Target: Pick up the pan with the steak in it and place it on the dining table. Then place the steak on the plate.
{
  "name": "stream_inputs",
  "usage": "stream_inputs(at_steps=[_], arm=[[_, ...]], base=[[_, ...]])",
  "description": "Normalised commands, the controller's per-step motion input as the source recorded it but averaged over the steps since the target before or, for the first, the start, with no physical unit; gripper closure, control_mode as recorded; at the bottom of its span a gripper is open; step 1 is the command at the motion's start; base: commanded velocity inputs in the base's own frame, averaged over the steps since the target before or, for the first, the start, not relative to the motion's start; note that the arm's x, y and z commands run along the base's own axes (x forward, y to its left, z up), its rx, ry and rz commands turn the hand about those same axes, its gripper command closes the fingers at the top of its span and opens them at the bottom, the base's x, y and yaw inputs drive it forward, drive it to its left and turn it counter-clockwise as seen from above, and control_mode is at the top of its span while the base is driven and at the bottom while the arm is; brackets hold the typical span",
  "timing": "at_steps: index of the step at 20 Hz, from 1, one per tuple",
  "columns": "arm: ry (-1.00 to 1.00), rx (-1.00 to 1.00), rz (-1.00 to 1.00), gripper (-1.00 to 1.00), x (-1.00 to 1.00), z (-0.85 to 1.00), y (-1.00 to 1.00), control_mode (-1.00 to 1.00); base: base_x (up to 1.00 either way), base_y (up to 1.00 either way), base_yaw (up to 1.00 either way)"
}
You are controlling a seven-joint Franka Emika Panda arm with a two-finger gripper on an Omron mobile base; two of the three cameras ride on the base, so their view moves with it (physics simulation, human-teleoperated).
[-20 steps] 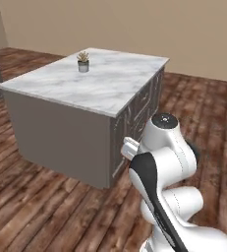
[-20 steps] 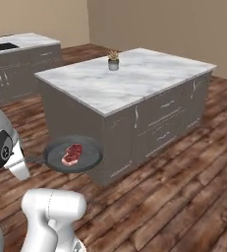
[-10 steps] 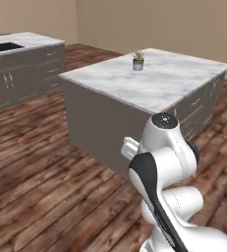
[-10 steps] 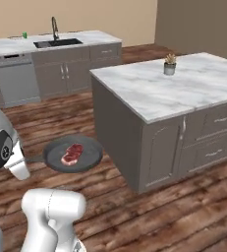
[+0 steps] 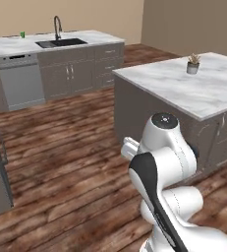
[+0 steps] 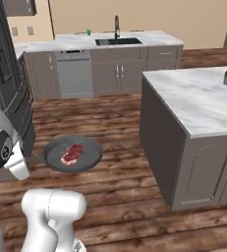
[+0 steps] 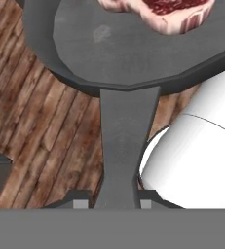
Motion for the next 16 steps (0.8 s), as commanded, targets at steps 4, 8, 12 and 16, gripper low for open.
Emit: stream_inputs(at_steps=[4,8,12,16], arm=[[0.00,0.00,0.00,1.00,0.00,0.00,0.00,1.00],[0.00,0.00,0.00,1.00,0.00,0.00,0.00,1.00],[0.00,0.00,0.00,1.00,0.00,0.00,0.00,1.00],[0.00,0.00,0.00,1.00,0.00,0.00,0.00,1.00]], base=[[0.06,0.00,0.02],[0.79,0.00,0.06],[1.00,0.06,0.08],[1.00,0.14,0.07]])
